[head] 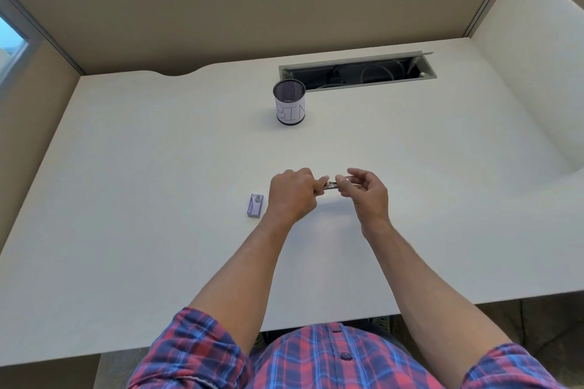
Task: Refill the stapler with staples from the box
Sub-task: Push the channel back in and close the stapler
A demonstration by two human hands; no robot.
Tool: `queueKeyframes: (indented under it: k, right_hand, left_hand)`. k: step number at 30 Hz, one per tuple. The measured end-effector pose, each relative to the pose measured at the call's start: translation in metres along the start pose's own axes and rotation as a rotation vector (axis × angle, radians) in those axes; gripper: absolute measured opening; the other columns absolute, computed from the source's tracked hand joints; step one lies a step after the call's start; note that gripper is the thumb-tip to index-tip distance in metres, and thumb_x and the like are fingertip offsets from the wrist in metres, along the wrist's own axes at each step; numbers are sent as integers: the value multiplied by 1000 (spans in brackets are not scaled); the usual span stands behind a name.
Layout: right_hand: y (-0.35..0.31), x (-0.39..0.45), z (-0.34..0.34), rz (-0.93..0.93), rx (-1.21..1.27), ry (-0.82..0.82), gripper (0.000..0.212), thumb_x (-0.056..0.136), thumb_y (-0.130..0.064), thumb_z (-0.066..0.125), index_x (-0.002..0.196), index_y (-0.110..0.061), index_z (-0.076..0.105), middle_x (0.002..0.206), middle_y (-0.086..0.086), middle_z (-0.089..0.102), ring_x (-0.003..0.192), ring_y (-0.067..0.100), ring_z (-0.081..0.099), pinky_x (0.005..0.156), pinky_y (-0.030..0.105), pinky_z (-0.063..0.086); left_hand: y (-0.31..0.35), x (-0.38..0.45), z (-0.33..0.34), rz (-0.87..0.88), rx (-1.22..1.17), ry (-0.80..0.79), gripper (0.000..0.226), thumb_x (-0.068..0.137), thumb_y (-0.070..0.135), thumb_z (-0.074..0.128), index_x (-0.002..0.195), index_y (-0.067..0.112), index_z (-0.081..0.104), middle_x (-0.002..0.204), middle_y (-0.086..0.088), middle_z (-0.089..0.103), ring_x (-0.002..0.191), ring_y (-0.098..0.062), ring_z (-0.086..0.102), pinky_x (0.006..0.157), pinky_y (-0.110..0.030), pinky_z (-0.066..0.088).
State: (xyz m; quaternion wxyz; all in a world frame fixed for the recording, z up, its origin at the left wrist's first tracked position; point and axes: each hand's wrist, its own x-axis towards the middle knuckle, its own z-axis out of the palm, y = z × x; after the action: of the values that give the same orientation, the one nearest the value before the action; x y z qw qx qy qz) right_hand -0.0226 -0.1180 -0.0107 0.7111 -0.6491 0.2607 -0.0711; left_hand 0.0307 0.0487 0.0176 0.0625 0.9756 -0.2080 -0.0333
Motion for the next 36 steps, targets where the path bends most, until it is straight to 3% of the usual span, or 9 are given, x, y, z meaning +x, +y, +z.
queueKeyframes:
  k: [2,7,13,17,26,31,36]
  right_hand:
    - [4,-2,3,6,-11,-38,58,66,-35,94,115,-20,67,102,7,72,84,13,72,88,31,60]
    - [8,-3,9,-1,28,-24,57,68,-21,94,118,-20,65,99,4,72,85,10,72,88,29,58]
    - [10,-2,14,102,178,-3,62,74,-6,90,127,-11,58,91,8,74,75,17,73,88,38,59]
    - [7,-3,15,133,295,-7,59,78,7,83,129,-4,56,86,10,72,74,20,71,74,28,59]
    - [4,-3,14,166,343,15,46,80,15,73,122,0,62,81,11,67,66,22,69,71,28,61]
    - [4,1,9,179,369,66,39,80,16,72,114,-1,63,84,15,67,62,24,69,67,26,61]
    - [6,4,2,181,362,77,35,81,16,71,109,-3,64,82,15,69,65,24,70,67,25,61]
  left_hand:
    - [3,-1,0,37,31,45,34,107,43,42,114,40,75,113,9,69,95,-23,63,73,-32,43]
    - [7,0,4,38,3,106,22,102,36,55,109,33,75,104,6,72,92,-27,65,64,-30,35]
    - [6,-1,9,4,-75,162,18,98,38,62,105,31,76,98,6,73,86,-25,65,62,-30,36]
    - [6,-2,10,-11,-151,177,18,97,40,62,109,34,75,99,6,73,89,-24,65,64,-30,39]
    - [6,-4,8,-48,-304,115,20,94,41,67,109,32,75,101,8,75,94,-20,66,72,-32,49]
    - [-3,-3,6,-64,-390,19,20,90,31,73,109,28,75,100,8,74,96,-18,66,78,-34,52]
    - [-10,-3,7,-106,-609,52,17,84,16,80,101,17,79,98,3,70,89,-13,64,79,-29,51]
